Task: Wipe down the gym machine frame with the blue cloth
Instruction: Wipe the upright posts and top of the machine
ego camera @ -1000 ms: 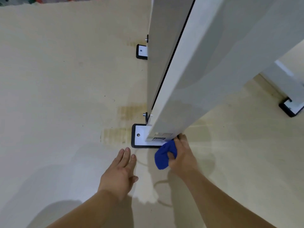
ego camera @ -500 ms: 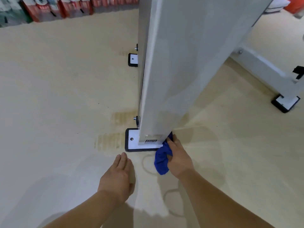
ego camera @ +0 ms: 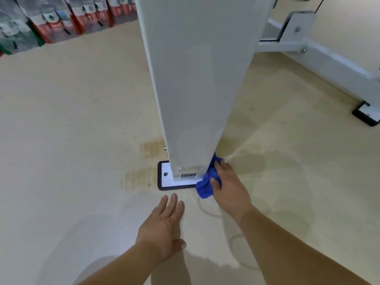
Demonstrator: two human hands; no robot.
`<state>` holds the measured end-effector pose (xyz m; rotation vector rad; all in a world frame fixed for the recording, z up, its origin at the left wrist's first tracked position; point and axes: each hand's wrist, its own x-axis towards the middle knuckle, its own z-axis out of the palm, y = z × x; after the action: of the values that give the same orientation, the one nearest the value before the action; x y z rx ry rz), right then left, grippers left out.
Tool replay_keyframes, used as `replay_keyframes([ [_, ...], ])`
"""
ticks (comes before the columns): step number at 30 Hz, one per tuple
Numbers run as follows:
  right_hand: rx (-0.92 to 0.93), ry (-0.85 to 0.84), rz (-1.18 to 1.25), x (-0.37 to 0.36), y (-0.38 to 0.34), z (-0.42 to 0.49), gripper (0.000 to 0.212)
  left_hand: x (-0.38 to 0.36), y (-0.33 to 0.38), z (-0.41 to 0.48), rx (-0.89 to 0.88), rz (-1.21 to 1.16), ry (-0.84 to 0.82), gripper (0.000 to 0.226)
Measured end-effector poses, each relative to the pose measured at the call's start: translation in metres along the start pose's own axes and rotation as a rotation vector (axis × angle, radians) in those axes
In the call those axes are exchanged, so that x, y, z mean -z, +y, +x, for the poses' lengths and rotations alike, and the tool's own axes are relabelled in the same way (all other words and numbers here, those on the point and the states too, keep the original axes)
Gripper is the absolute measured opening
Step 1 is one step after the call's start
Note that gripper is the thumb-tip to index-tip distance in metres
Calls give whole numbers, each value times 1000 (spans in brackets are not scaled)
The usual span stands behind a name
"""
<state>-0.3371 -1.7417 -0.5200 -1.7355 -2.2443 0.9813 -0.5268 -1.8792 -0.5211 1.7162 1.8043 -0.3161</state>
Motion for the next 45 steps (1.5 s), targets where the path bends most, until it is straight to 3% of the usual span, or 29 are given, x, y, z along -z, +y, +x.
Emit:
replay_keyframes([
  [2, 62, -94, -47, -8, -2, -1, 59, -1, -2, 0, -2, -3, 3, 106],
  [5, 62, -49, -5, -13, 1, 6, 72, -3, -3, 1, -8, 8, 2, 106],
  [8, 40, -48, 61, -16, 10, 28, 55, -4, -4, 2, -18, 8, 11, 107],
  [11, 40, -87, 106, -13, 17, 37, 53, -5, -6, 2, -33, 5, 20, 108],
  [17, 197, -40, -97, -9, 27, -8, 46, -1, -4, -2, -40, -8, 36, 106],
  [25, 87, -117, 42, -11, 22, 36, 52, -2, -4, 0, -35, 10, 26, 108],
  [34, 183, -2, -199, -21, 34, -8, 49, 3, 4, -3, 13, -5, 15, 108],
  [41, 57, -37, 30, -15, 12, 32, 52, 0, -4, -1, 11, -23, 1, 108],
  [45, 57, -14, -91, -25, 14, 8, 52, 2, -4, -2, -10, -18, -6, 106],
])
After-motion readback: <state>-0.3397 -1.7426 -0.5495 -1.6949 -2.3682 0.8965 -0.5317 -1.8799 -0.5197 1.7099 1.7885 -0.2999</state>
